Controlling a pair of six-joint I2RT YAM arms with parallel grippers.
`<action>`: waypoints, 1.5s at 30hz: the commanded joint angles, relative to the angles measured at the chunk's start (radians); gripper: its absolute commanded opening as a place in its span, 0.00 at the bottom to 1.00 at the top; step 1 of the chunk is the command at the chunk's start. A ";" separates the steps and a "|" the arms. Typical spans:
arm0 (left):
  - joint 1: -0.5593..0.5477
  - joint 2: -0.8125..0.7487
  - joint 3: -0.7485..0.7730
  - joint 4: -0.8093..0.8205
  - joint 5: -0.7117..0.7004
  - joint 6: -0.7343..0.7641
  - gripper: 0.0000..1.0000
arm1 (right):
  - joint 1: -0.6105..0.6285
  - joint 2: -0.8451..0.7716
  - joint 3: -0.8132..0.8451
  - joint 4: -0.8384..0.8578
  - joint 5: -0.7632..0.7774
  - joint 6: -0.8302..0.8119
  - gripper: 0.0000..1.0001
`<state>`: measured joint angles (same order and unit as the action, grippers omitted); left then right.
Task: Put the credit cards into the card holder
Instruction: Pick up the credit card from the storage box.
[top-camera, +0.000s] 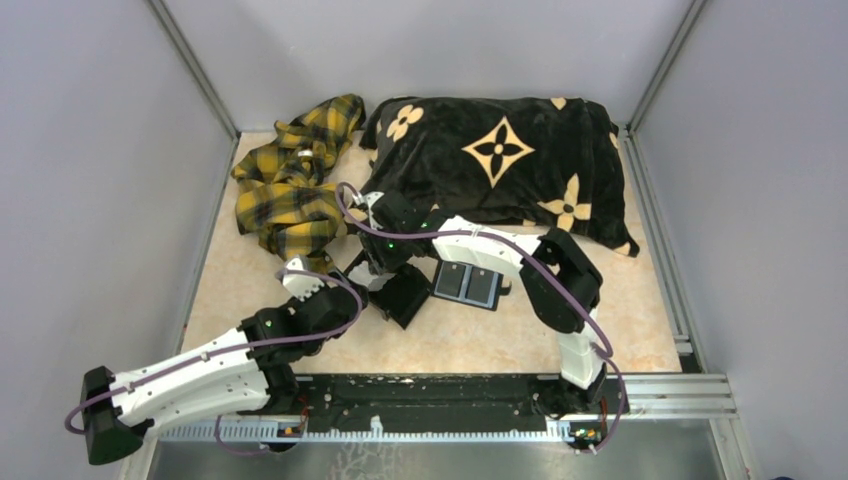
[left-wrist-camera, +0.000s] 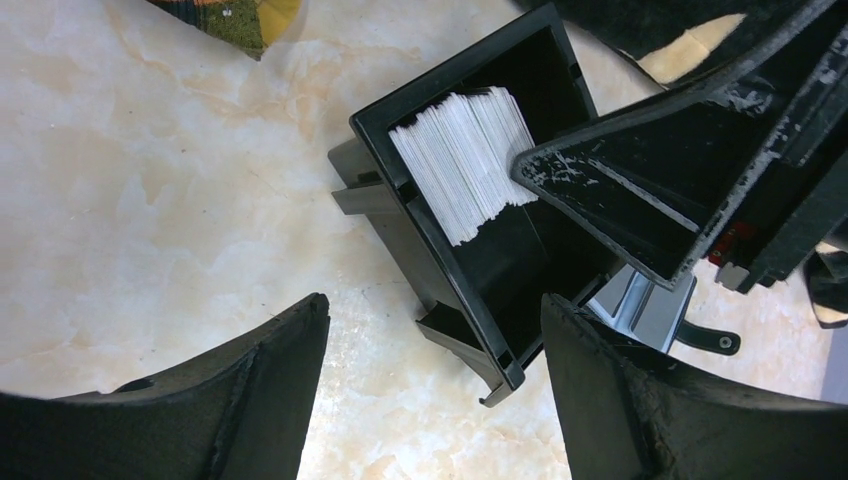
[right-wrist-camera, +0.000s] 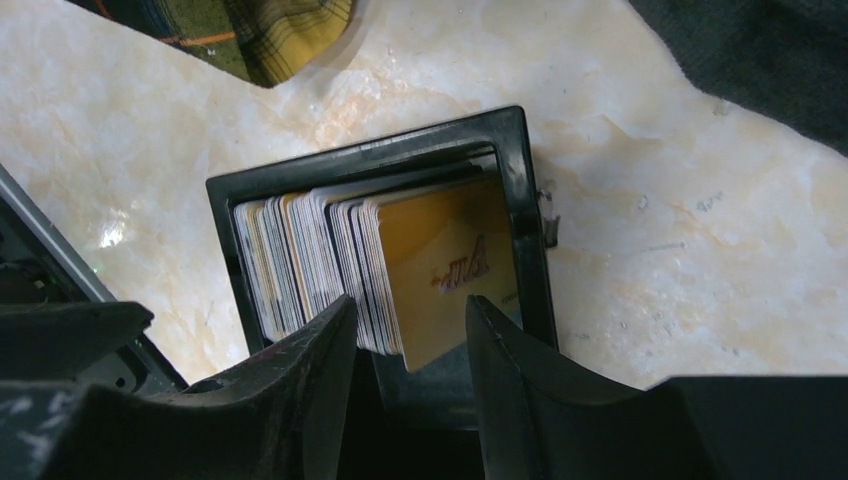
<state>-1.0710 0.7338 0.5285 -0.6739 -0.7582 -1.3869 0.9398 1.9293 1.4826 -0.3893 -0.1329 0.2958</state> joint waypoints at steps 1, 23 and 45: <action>-0.004 -0.008 -0.018 -0.033 -0.035 -0.088 0.84 | 0.008 0.049 0.069 0.021 -0.047 -0.009 0.45; 0.020 0.186 -0.058 0.191 -0.093 -0.001 0.79 | 0.009 0.016 0.055 0.033 -0.098 0.043 0.25; 0.140 0.177 -0.020 0.269 0.009 0.183 0.79 | 0.022 -0.114 0.029 0.004 0.068 0.002 0.02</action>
<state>-0.9665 0.9157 0.4667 -0.4625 -0.7776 -1.2770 0.9424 1.9091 1.5181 -0.3981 -0.1207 0.3149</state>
